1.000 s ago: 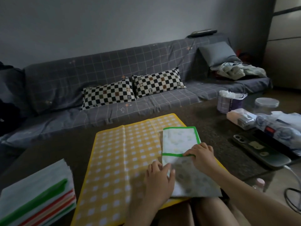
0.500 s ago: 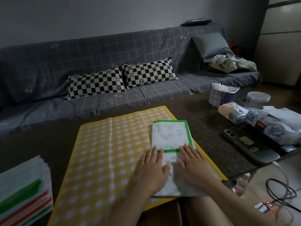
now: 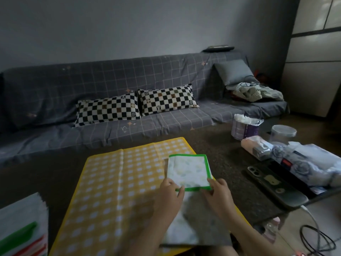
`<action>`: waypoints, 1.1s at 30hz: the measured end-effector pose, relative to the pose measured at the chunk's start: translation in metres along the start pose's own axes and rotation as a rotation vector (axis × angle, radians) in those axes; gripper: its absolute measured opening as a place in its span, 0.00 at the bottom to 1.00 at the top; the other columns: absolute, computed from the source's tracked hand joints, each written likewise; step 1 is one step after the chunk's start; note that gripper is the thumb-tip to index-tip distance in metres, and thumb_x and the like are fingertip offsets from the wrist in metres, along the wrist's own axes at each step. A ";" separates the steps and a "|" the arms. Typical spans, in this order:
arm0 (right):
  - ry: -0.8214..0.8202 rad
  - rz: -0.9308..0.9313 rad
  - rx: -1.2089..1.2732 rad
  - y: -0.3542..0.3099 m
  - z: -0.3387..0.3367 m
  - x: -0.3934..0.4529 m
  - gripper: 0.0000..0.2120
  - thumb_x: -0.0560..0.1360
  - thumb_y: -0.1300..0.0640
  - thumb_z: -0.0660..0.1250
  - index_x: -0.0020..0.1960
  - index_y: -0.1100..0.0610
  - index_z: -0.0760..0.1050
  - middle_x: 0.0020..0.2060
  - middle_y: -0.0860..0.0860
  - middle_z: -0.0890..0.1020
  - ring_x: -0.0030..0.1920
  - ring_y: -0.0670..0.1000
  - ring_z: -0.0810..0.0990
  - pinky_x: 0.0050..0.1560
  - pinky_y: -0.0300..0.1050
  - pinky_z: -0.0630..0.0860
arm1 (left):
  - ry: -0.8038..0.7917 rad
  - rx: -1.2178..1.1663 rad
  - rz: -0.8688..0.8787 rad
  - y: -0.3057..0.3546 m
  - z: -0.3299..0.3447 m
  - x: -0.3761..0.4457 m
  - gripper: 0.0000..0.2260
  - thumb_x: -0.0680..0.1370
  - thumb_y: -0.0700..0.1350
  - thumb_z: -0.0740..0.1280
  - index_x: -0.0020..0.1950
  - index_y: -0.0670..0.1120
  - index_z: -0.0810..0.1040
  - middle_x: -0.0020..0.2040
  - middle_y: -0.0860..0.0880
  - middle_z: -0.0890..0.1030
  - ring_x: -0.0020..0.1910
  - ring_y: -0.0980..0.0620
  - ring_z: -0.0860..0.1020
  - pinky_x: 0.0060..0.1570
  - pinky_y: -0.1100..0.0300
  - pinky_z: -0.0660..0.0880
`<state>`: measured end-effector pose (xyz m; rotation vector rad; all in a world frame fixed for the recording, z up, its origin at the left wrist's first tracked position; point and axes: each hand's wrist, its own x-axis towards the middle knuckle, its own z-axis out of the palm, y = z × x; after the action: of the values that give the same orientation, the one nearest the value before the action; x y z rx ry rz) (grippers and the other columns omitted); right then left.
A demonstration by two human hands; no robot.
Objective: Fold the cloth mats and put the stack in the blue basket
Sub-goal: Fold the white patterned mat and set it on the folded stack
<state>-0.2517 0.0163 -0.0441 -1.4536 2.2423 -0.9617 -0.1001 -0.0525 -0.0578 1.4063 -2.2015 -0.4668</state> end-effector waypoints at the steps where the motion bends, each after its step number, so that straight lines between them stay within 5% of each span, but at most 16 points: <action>1: 0.027 0.070 0.037 0.000 0.000 0.006 0.22 0.76 0.55 0.66 0.68 0.60 0.69 0.58 0.54 0.70 0.49 0.50 0.73 0.47 0.35 0.64 | 0.019 -0.080 -0.055 0.003 0.000 0.005 0.12 0.79 0.50 0.63 0.50 0.42 0.80 0.56 0.48 0.73 0.51 0.52 0.75 0.56 0.59 0.71; 5: 0.104 0.288 0.158 0.003 0.006 0.026 0.14 0.75 0.54 0.67 0.60 0.58 0.75 0.57 0.57 0.75 0.50 0.54 0.78 0.46 0.44 0.73 | 0.117 -0.191 -0.310 0.006 -0.003 0.027 0.10 0.79 0.46 0.63 0.55 0.42 0.76 0.56 0.44 0.73 0.54 0.47 0.73 0.49 0.60 0.66; 8: 0.171 0.401 0.167 0.006 0.011 0.035 0.08 0.74 0.53 0.68 0.49 0.57 0.80 0.44 0.56 0.82 0.42 0.55 0.81 0.44 0.48 0.79 | 0.133 -0.243 -0.432 -0.002 0.003 0.039 0.07 0.78 0.46 0.65 0.52 0.43 0.76 0.52 0.44 0.77 0.52 0.45 0.76 0.49 0.58 0.70; 11: 0.203 0.453 0.225 0.005 0.010 0.040 0.04 0.71 0.56 0.72 0.38 0.54 0.80 0.34 0.53 0.82 0.36 0.54 0.82 0.39 0.49 0.80 | 0.161 -0.388 -0.520 -0.010 0.008 0.046 0.06 0.76 0.45 0.67 0.49 0.42 0.76 0.43 0.44 0.82 0.37 0.46 0.81 0.38 0.55 0.79; 13: 0.199 0.490 0.265 0.008 0.008 0.044 0.06 0.69 0.56 0.74 0.36 0.54 0.79 0.33 0.54 0.82 0.35 0.54 0.82 0.38 0.50 0.81 | 0.149 -0.497 -0.571 -0.010 0.006 0.049 0.06 0.77 0.43 0.68 0.48 0.41 0.75 0.36 0.43 0.81 0.26 0.51 0.78 0.24 0.62 0.74; 16: 0.165 0.504 0.260 0.008 0.006 0.048 0.05 0.68 0.56 0.76 0.38 0.55 0.80 0.33 0.55 0.82 0.34 0.54 0.82 0.36 0.50 0.81 | 0.146 -0.569 -0.594 -0.012 0.004 0.051 0.05 0.76 0.42 0.70 0.45 0.43 0.74 0.28 0.46 0.78 0.18 0.57 0.74 0.19 0.66 0.70; 23: 0.137 0.514 0.387 0.010 -0.002 0.049 0.08 0.70 0.59 0.73 0.33 0.59 0.80 0.25 0.54 0.81 0.25 0.49 0.78 0.34 0.43 0.78 | 0.137 -0.682 -0.595 -0.016 0.005 0.053 0.07 0.75 0.43 0.71 0.44 0.41 0.76 0.27 0.48 0.78 0.19 0.58 0.75 0.28 0.62 0.75; 28: 0.087 0.488 0.624 0.017 -0.007 0.043 0.03 0.72 0.59 0.71 0.41 0.59 0.80 0.34 0.55 0.83 0.35 0.51 0.82 0.45 0.53 0.82 | 0.096 -0.823 -0.557 -0.017 -0.002 0.045 0.09 0.78 0.47 0.68 0.47 0.41 0.75 0.34 0.46 0.80 0.24 0.58 0.77 0.30 0.65 0.76; 33: -0.009 0.433 0.808 0.026 -0.016 0.041 0.05 0.75 0.61 0.68 0.49 0.62 0.79 0.43 0.60 0.82 0.43 0.56 0.81 0.45 0.52 0.81 | 0.077 -1.129 -0.618 -0.020 -0.010 0.041 0.12 0.81 0.49 0.60 0.48 0.42 0.75 0.37 0.42 0.80 0.26 0.52 0.78 0.25 0.63 0.76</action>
<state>-0.2968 -0.0071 -0.0451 -0.5891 1.7024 -1.4410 -0.0942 -0.0982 -0.0513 1.2945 -0.9844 -1.5157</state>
